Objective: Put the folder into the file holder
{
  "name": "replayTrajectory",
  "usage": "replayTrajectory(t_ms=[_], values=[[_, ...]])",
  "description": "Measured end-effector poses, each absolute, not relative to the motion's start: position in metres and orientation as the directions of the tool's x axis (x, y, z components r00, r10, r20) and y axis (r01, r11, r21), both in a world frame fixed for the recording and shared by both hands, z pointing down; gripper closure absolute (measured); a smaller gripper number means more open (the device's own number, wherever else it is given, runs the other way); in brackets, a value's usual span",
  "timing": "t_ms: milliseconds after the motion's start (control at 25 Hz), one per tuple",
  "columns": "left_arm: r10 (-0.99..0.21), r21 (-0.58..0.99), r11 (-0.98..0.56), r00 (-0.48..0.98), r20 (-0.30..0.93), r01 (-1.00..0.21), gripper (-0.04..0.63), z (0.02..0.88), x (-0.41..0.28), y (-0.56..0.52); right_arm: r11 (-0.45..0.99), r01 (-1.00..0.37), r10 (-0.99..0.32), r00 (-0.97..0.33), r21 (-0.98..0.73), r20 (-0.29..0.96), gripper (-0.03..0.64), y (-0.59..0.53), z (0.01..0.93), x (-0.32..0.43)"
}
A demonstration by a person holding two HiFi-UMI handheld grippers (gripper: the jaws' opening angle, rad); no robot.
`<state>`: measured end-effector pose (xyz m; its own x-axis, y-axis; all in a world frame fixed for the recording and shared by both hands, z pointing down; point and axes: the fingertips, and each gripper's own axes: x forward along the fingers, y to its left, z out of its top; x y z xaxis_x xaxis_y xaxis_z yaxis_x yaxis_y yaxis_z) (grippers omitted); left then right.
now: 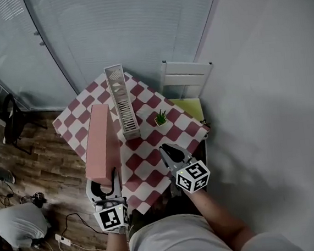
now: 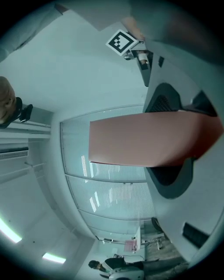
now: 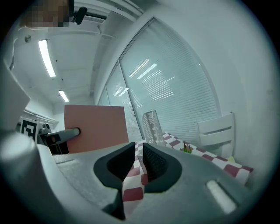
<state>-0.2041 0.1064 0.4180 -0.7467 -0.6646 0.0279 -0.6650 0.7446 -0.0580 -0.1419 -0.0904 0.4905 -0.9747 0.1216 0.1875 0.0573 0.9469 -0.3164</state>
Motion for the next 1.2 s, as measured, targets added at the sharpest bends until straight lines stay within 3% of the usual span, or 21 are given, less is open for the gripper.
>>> replayTrajectory(t_ms=[480, 1200], values=[[-0.59, -0.069, 0.806, -0.807, -0.025, -0.587, 0.325, 0.358, -0.225, 0.071, 0.925, 0.147, 0.214, -0.963, -0.351, 0.161, 0.578, -0.121, 0.47, -0.185], [-0.566, -0.018, 0.824, -0.821, -0.074, -0.566, 0.325, 0.316, -0.265, -0.002, 0.922, 0.125, 0.196, -0.967, -0.365, 0.164, 0.578, -0.193, 0.463, -0.198]])
